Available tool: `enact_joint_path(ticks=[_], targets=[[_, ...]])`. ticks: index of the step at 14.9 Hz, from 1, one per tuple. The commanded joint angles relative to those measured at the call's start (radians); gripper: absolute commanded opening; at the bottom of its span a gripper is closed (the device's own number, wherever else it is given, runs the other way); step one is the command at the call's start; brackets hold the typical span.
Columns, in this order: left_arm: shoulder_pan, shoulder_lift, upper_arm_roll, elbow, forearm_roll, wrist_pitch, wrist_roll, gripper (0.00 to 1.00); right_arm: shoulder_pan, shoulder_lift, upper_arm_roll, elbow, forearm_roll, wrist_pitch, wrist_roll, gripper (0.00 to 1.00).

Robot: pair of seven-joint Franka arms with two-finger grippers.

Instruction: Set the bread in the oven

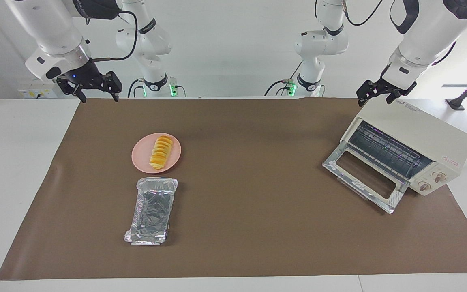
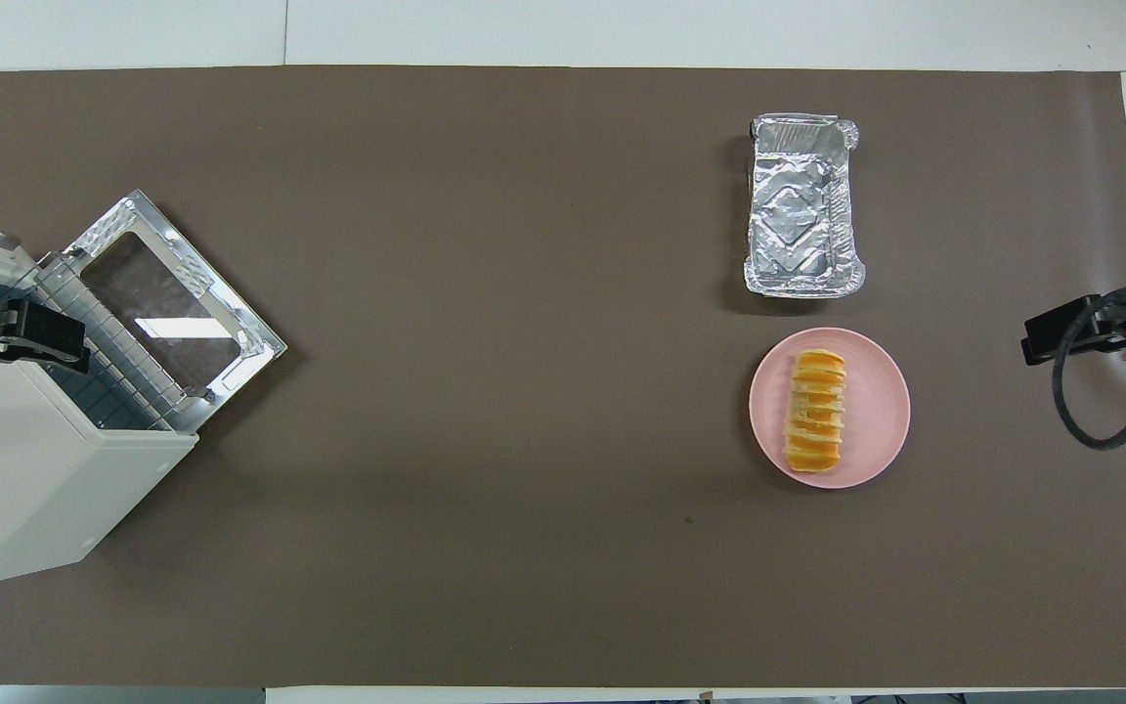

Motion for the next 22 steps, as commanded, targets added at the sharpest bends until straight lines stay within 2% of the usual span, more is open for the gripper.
enact_joint_path(ticks=[1, 3, 5, 9, 13, 19, 20, 21, 22], targets=[[0.012, -0.019, -0.007, -0.011, -0.009, -0.009, -0.009, 1.00, 0.034, -0.122, 0.006, -0.291, 0.015, 0.207, -0.012, 1.00], [0.012, -0.018, -0.007, -0.011, -0.009, -0.009, -0.009, 1.00, 0.104, -0.133, 0.006, -0.417, 0.019, 0.320, 0.075, 1.00], [0.012, -0.019, -0.007, -0.011, -0.009, -0.009, -0.009, 1.00, 0.158, -0.069, 0.006, -0.474, 0.019, 0.432, 0.129, 1.00], [0.012, -0.019, -0.007, -0.011, -0.009, -0.009, -0.009, 1.00, 0.167, -0.005, 0.006, -0.650, 0.019, 0.774, 0.130, 1.00], [0.012, -0.019, -0.007, -0.011, -0.009, -0.009, -0.009, 1.00, 0.161, 0.083, 0.005, -0.661, 0.019, 0.897, 0.140, 1.00], [0.012, -0.019, -0.007, -0.011, -0.009, -0.009, -0.009, 1.00, 0.156, 0.138, 0.005, -0.686, 0.019, 0.996, 0.149, 0.98], [0.012, -0.018, -0.007, -0.011, -0.009, -0.009, -0.009, 1.00, 0.156, 0.138, 0.005, -0.686, 0.019, 0.993, 0.146, 0.81], [0.012, -0.019, -0.007, -0.011, -0.009, -0.009, -0.009, 1.00, 0.156, 0.138, 0.005, -0.684, 0.019, 0.991, 0.145, 0.47], [0.012, -0.018, -0.007, -0.011, -0.009, -0.009, -0.009, 1.00, 0.156, 0.138, 0.005, -0.684, 0.019, 0.988, 0.148, 0.07]])
